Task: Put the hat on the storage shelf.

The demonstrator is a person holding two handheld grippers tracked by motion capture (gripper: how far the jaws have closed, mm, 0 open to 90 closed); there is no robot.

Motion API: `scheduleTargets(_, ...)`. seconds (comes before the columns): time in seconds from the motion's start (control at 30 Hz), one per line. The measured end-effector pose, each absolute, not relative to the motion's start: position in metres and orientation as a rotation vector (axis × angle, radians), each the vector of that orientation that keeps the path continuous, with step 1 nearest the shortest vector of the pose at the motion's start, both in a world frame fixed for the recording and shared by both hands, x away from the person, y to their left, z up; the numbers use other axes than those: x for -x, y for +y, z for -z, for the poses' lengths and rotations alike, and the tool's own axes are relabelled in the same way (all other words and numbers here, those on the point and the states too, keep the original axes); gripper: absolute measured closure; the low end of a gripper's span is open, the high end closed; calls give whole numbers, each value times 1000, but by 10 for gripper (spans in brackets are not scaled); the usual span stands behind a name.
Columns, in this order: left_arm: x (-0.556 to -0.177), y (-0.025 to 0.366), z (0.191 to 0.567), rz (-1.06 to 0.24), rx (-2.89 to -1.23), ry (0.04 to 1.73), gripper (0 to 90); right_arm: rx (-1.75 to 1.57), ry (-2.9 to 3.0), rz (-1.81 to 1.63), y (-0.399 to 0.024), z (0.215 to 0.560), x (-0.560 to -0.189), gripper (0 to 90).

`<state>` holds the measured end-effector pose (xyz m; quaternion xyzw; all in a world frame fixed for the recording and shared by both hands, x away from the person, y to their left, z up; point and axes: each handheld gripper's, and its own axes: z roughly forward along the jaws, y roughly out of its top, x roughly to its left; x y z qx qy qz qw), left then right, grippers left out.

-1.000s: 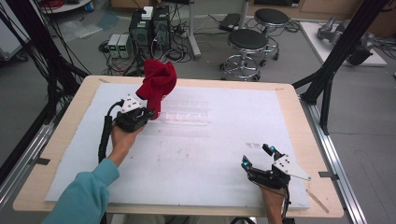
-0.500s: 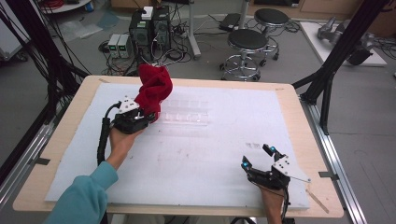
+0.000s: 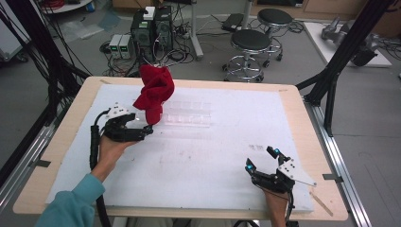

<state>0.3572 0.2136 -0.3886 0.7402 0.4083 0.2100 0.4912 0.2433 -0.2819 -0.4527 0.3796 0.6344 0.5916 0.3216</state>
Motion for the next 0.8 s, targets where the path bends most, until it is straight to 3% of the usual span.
scheduleTargets(0.33, -314, 256, 405, -514, -1807, 861, 135, -983, 1661, -1564, -282, 453, -242, 97)
scheduleTargets(0.5, -284, 282, 425, -549, -1713, 831, 138, -983, 1665, -1555, -281, 453, -243, 97)
scheduleTargets(0.8, -263, 294, 436, -561, -1661, 807, 139, -999, 1656, -1545, -281, 453, -242, 97)
